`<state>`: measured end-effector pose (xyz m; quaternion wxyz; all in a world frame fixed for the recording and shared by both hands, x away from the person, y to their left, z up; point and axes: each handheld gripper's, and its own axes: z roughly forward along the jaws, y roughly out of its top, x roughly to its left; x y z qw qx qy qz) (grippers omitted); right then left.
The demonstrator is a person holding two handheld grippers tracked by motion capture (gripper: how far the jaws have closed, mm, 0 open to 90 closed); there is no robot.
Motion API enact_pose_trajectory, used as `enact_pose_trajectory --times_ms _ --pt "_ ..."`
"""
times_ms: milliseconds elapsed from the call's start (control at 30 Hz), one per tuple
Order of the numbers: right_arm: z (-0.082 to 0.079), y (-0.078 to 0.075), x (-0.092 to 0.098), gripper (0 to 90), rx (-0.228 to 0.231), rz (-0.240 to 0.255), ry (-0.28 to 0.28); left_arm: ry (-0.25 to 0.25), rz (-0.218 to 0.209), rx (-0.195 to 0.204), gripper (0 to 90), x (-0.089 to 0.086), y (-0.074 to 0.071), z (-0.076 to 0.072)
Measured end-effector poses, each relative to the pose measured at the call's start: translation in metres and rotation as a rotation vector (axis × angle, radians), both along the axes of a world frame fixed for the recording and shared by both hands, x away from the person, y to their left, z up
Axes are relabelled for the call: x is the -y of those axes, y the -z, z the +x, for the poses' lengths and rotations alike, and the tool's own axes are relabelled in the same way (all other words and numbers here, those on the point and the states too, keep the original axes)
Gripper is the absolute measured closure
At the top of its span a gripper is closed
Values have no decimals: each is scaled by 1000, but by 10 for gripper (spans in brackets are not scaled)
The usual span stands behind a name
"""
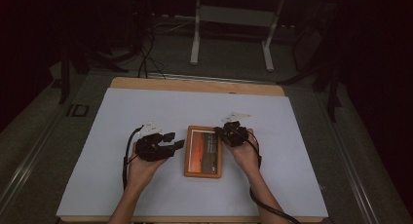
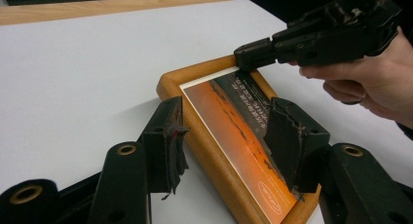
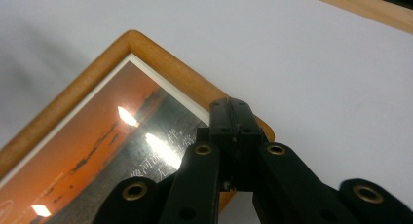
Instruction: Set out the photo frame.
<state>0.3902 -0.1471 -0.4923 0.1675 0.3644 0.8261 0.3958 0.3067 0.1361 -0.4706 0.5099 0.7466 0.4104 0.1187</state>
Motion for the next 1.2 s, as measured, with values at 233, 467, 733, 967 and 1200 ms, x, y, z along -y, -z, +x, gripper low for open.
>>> enact_pose_trajectory --times_ms 233,467,733,967,1200 --pt "4 6 9 900 -31 17 29 10 -25 -11 512 -1 -1 0" --pt "8 16 18 900 -66 23 69 23 -22 -29 488 5 -1 -1" --pt "10 24 23 900 -93 34 87 80 3 -85 346 21 2 -2" --pt "11 25 24 900 -103 44 88 102 -2 -138 215 37 5 -4" --pt "11 25 25 900 -101 50 88 103 9 -207 149 48 18 0"
